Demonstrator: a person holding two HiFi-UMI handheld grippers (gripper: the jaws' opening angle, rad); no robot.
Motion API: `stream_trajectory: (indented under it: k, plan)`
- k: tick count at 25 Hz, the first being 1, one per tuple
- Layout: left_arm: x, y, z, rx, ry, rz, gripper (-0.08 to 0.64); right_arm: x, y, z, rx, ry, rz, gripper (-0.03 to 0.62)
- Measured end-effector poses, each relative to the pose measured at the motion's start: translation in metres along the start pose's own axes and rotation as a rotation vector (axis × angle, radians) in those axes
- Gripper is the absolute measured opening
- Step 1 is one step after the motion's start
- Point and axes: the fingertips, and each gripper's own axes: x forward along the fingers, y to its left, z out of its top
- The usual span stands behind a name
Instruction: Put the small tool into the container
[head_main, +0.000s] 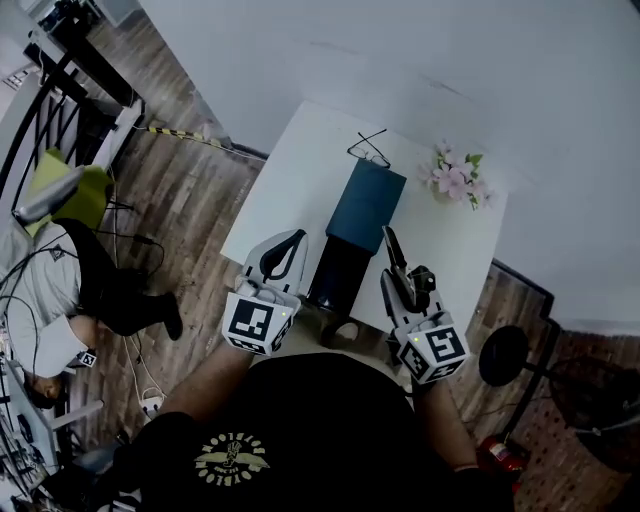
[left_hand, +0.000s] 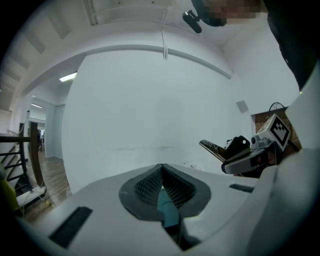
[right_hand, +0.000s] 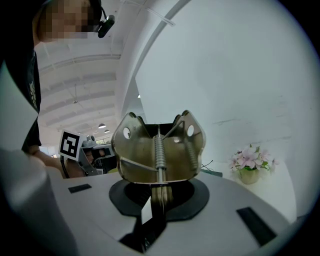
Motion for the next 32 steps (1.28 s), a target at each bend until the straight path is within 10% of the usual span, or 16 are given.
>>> stream_trajectory:
  k: [32]
  plan:
    - [0.089,0.046,-0.009,0.048,0.002,-0.320,0.006,0.084,-0.023,-0.150,0.220,0.275,-0.201,0.055]
